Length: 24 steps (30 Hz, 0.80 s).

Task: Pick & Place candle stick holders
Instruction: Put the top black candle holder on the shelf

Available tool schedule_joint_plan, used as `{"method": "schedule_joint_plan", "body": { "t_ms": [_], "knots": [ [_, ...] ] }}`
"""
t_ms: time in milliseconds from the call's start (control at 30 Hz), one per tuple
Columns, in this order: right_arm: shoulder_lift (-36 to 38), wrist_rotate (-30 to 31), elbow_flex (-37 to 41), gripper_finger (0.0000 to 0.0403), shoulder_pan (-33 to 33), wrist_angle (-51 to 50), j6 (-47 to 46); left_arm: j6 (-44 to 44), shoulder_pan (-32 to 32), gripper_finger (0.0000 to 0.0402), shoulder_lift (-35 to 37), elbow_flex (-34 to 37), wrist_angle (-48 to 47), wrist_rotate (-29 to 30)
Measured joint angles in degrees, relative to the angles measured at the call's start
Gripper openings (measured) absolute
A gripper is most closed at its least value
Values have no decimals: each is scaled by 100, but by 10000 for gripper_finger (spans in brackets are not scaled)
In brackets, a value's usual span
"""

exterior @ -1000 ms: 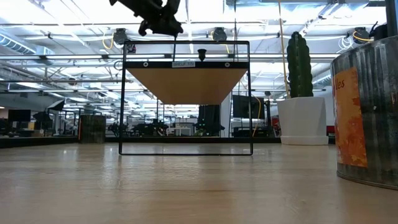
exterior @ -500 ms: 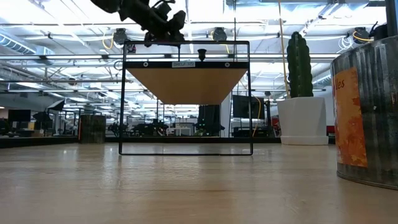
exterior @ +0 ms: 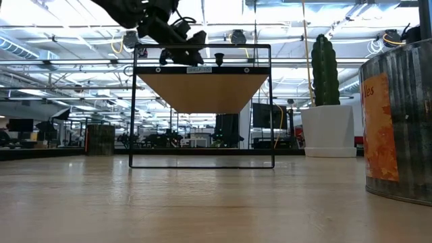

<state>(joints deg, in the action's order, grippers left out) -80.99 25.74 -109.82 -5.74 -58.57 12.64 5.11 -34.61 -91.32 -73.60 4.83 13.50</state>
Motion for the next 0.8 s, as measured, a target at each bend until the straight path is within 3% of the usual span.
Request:
{"method": "schedule_joint_plan", "body": {
  "t_ms": [167,467,800],
  "knots": [
    [0,0,0,124,5,0,-1,30,-68,131,-42,0,5,4],
    [0,0,0,125,104,0,0,-17,-152,93,33,0,100,-74],
    [0,-2,0,126,125,2,1,-1,-131,90,33,0,189,-195]
  ]
}}
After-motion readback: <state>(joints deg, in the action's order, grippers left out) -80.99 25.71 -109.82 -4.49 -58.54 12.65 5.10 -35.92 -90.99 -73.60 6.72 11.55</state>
